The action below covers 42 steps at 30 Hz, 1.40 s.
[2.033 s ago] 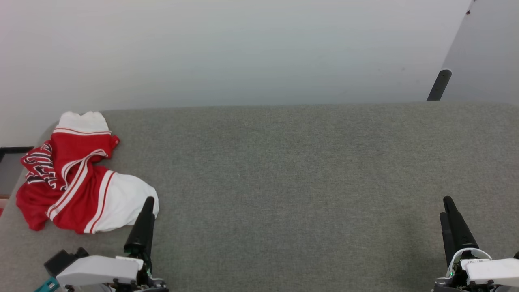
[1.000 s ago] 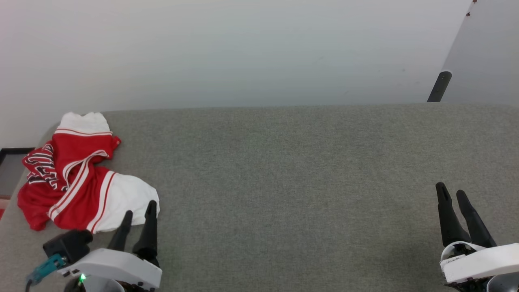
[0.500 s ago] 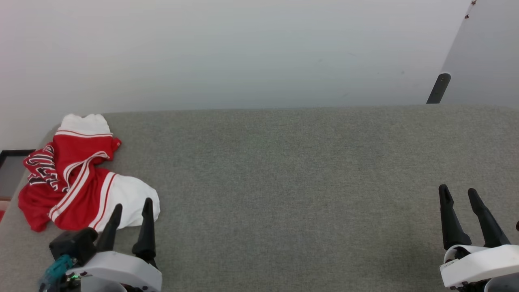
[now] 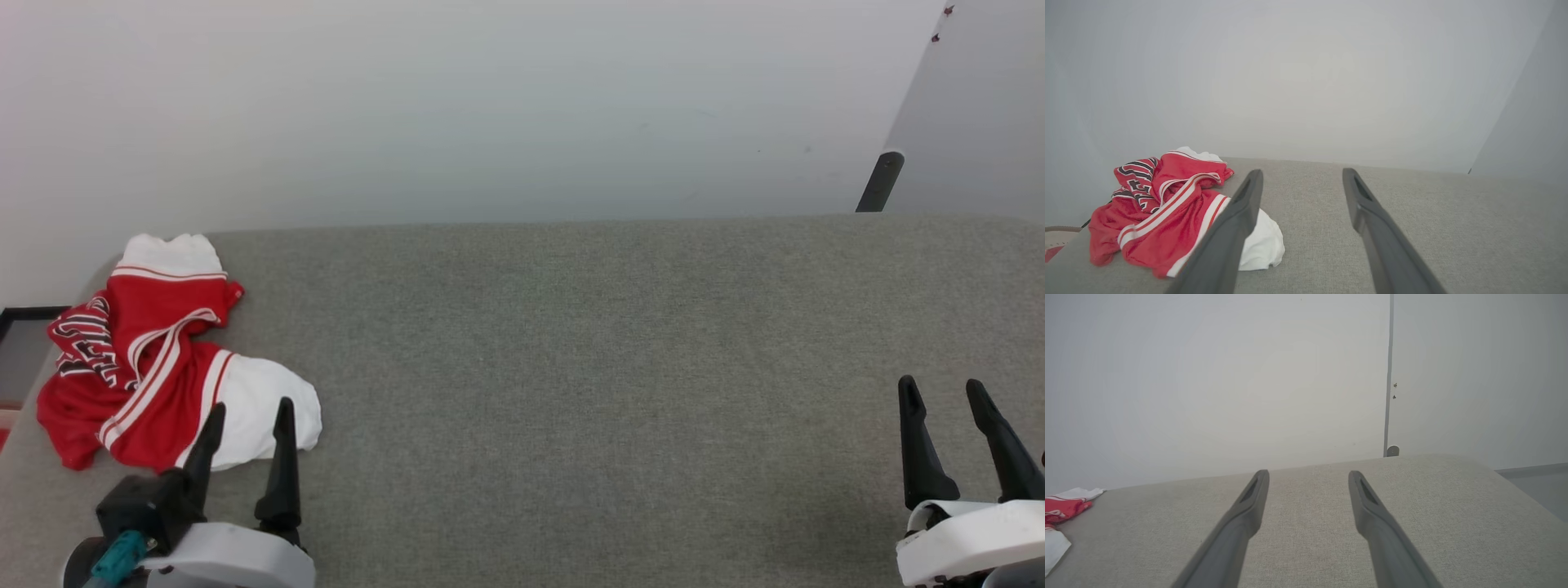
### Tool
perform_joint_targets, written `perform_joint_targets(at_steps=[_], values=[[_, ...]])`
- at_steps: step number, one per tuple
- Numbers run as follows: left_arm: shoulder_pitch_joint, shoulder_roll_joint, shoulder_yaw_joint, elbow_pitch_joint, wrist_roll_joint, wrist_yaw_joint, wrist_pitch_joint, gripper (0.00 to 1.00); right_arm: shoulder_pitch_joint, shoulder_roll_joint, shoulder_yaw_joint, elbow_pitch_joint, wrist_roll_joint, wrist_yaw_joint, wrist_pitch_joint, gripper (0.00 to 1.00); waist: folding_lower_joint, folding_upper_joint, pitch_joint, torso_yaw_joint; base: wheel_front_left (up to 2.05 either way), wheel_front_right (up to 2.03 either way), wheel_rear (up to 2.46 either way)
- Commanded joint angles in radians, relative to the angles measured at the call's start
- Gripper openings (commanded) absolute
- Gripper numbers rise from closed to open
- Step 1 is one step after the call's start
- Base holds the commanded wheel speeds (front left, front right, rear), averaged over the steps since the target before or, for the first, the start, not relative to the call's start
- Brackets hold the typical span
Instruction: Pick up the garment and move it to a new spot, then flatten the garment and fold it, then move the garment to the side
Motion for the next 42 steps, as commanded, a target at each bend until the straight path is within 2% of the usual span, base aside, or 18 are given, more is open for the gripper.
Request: perform_joint_targets(at_steps=[1, 20, 31, 42], values=[[0.005, 0.008, 0.002, -0.012, 0.02, -0.001, -0.007, 1.0, 0.004, -0.002, -0.004, -0.015, -0.024, 0.004, -0.007, 1.0, 0.0, 0.0, -0.001, 0.0, 0.0, 0.0, 0.0], [0.051, 0.038, 0.025, -0.034, 0.086, -0.047, -0.046, 1.0, 0.025, -0.002, -0.014, -0.06, -0.182, 0.005, -0.012, 1.0, 0.0, 0.0, -0.016, -0.004, 0.0, 0.0, 0.0], [0.058, 0.061, 0.021, -0.035, 0.116, -0.038, -0.065, 1.0, 0.04, -0.002, -0.022, -0.078, -0.267, 0.005, -0.015, 1.0, 0.0, 0.0, -0.022, -0.005, 0.0, 0.0, 0.0], [0.064, 0.062, 0.038, -0.025, 0.068, -0.052, -0.059, 1.0, 0.042, -0.002, -0.028, -0.082, -0.265, 0.005, -0.01, 1.0, 0.0, 0.0, -0.026, -0.004, 0.0, 0.0, 0.0]])
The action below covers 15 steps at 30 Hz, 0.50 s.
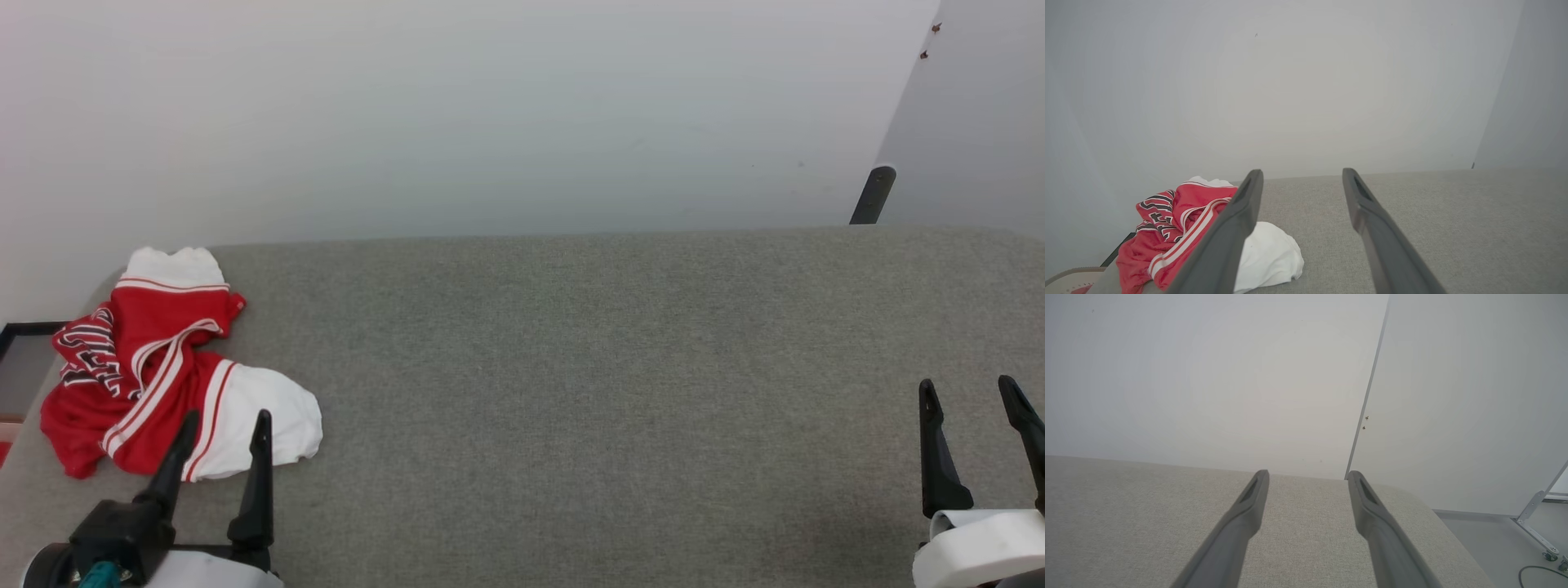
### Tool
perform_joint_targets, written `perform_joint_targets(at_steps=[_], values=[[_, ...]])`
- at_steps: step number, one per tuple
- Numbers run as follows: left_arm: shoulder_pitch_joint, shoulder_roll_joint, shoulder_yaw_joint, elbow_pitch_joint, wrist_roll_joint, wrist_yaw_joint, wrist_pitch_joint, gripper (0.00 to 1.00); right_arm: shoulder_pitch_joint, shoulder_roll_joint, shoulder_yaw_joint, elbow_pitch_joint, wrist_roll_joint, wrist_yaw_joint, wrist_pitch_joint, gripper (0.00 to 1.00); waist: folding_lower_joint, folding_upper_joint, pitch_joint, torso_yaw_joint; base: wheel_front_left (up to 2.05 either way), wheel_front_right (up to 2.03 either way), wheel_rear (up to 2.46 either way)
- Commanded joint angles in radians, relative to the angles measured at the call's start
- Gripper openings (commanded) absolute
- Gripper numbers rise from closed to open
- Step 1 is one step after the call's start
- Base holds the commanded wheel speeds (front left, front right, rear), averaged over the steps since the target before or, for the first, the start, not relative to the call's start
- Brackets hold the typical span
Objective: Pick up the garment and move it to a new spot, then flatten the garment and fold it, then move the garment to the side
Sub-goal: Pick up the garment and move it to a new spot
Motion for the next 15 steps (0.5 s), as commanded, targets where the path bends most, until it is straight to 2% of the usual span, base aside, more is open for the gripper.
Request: perform_joint_targets(at_steps=[1, 9, 15], values=[[0.007, 0.004, 0.004, 0.002, -0.007, -0.006, 0.001, 1.0, 0.009, -0.001, -0.006, -0.004, -0.001, 0.004, -0.001, 1.0, 0.0, -0.0001, 0.0, 0.001, 0.0, 0.0, 0.0], [-0.009, 0.002, -0.001, 0.009, -0.027, -0.014, 0.012, 1.0, 0.014, -0.001, -0.013, -0.006, -0.002, 0.004, 0.001, 1.0, 0.0, -0.0001, -0.005, 0.016, 0.0, 0.0, 0.0], [-0.041, -0.009, -0.006, 0.039, -0.047, -0.018, 0.036, 1.0, 0.028, -0.001, -0.014, -0.008, 0.0, 0.004, 0.004, 1.0, 0.0, -0.0001, -0.02, 0.079, 0.0, 0.0, 0.0]])
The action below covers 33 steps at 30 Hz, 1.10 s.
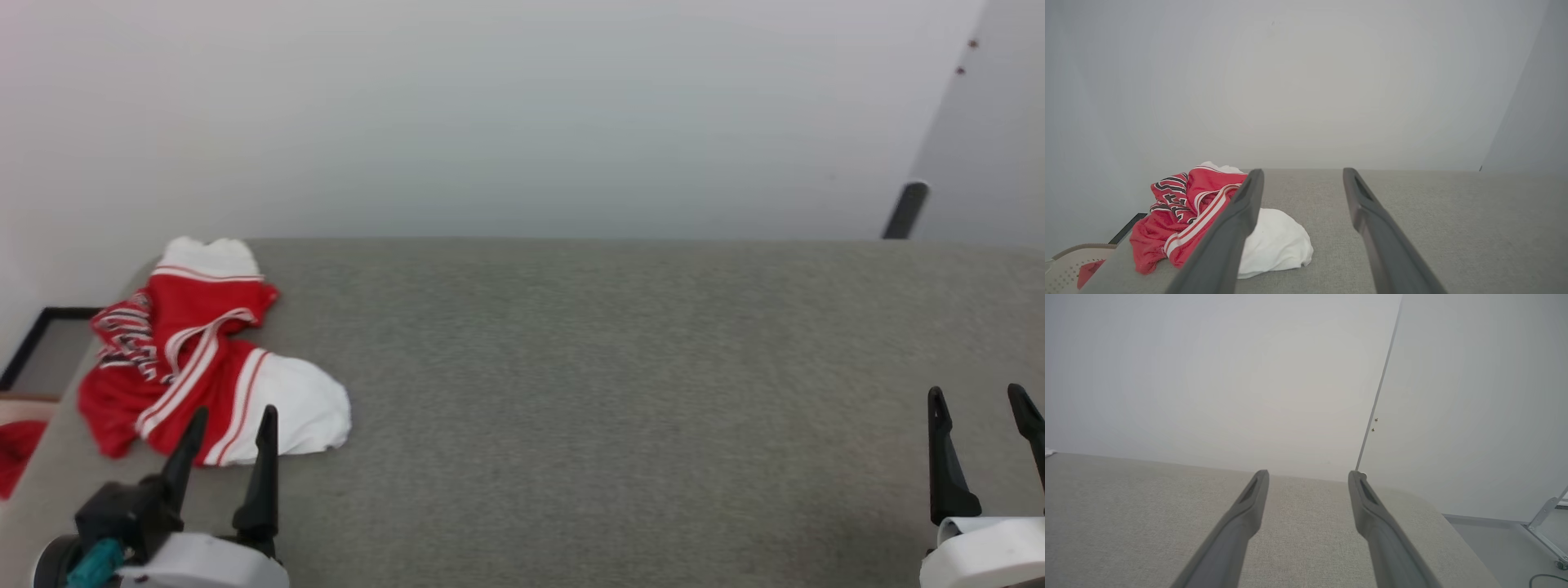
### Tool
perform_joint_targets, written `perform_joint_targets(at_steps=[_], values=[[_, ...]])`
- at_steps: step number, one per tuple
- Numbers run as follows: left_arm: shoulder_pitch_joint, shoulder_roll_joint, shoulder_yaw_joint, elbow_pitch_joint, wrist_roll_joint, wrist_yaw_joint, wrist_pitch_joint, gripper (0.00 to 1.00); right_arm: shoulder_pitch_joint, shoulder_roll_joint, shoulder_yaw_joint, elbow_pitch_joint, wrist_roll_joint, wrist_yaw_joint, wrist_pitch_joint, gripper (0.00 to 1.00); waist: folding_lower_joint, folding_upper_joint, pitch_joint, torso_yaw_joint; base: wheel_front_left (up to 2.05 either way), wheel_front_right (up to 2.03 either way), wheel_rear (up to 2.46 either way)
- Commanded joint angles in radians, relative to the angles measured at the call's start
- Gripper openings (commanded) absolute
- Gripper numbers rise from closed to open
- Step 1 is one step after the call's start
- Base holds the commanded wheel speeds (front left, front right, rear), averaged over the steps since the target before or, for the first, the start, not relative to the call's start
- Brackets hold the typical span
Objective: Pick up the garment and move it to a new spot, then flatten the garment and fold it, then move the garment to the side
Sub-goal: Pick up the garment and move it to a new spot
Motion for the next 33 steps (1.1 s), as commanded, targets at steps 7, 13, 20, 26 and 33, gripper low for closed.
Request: perform_joint_targets(at_steps=[7, 13, 20, 26, 33], values=[[-0.063, -0.015, 0.035, 0.048, -0.049, 0.031, 0.046, 1.0, 0.013, 0.0, 0.027, 0.013, 0.02, 0.003, 0.003, 1.0, 0.0, 0.0, -0.032, 0.15, 0.0, 0.0, 0.0], [-0.09, -0.009, 0.048, 0.057, -0.062, 0.061, 0.091, 1.0, -0.005, 0.0, 0.081, 0.039, 0.039, 0.003, 0.001, 1.0, 0.0, 0.0, -0.054, 0.276, 0.0, 0.0, 0.0], [-0.114, 0.001, 0.042, 0.065, -0.088, 0.046, 0.148, 1.0, -0.021, 0.0, 0.11, 0.079, 0.063, 0.003, -0.015, 1.0, 0.0, 0.0, -0.065, 0.39, 0.0, 0.0, 0.0], [-0.173, 0.006, 0.033, 0.064, -0.121, 0.029, 0.211, 1.0, -0.032, 0.0, 0.112, 0.086, 0.048, 0.002, -0.011, 1.0, 0.0, 0.0, -0.039, 0.412, 0.0, 0.0, 0.0], [-0.337, 0.062, 0.039, 0.096, -0.182, -0.019, 0.362, 1.0, -0.065, -0.006, 0.124, 0.042, 0.016, 0.002, 0.024, 1.0, 0.0, 0.0, 0.05, 0.331, 0.0, 0.0, 0.0]])
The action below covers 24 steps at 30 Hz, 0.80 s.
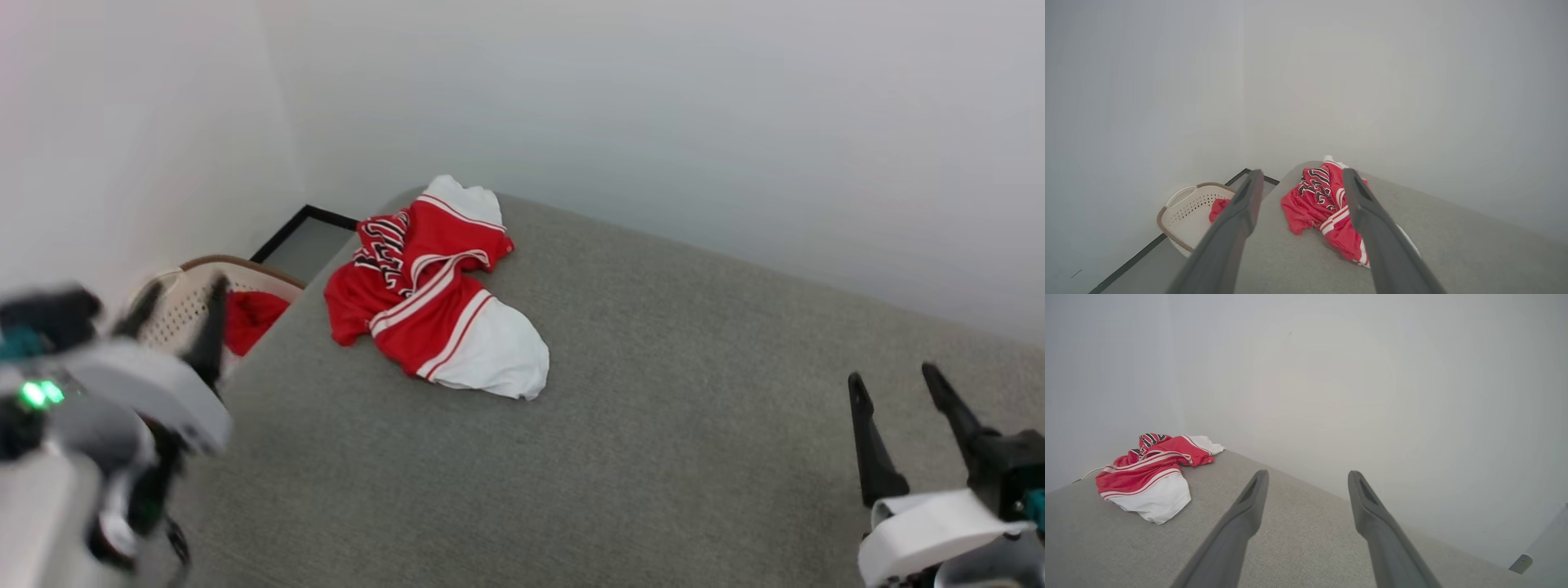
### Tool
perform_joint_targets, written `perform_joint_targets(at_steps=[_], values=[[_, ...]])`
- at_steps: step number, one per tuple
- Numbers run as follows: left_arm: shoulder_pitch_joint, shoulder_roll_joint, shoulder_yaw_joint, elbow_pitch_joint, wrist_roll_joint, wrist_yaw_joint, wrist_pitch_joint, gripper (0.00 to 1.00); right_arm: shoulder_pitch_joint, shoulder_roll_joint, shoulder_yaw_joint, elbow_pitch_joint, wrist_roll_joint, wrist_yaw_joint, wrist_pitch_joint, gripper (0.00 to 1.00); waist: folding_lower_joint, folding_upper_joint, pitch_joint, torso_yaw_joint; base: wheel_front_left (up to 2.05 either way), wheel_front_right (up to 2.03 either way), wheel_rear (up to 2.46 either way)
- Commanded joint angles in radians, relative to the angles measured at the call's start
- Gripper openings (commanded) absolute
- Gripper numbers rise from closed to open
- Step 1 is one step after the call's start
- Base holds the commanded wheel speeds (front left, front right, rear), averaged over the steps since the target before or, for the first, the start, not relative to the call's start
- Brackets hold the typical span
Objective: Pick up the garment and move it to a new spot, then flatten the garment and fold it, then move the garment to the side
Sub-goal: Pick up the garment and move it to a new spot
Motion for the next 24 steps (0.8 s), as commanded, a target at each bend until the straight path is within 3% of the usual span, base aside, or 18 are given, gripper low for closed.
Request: perform_joint_targets(at_steps=[1, 15, 24], values=[[-0.041, 0.008, 0.004, 0.008, -0.012, -0.009, 0.017, 1.0, -0.023, -0.009, -0.001, -0.013, -0.007, 0.001, 0.005, 1.0, 0.0, 0.0, 0.085, -0.077, 0.0, 0.0, 0.0], [-0.434, 0.077, 0.002, 0.271, -0.146, -0.087, 0.337, 1.0, -0.151, -0.079, -0.014, -0.144, -0.006, 0.001, 0.065, 1.0, 0.0, 0.0, 0.389, -0.262, 0.0, 0.0, 0.0], [-0.587, 0.091, -0.062, 0.47, -0.159, -0.091, 0.548, 1.0, -0.204, -0.092, -0.009, -0.202, -0.004, 0.001, 0.088, 1.0, 0.0, 0.0, 0.514, -0.337, 0.0, 0.0, 0.0]])
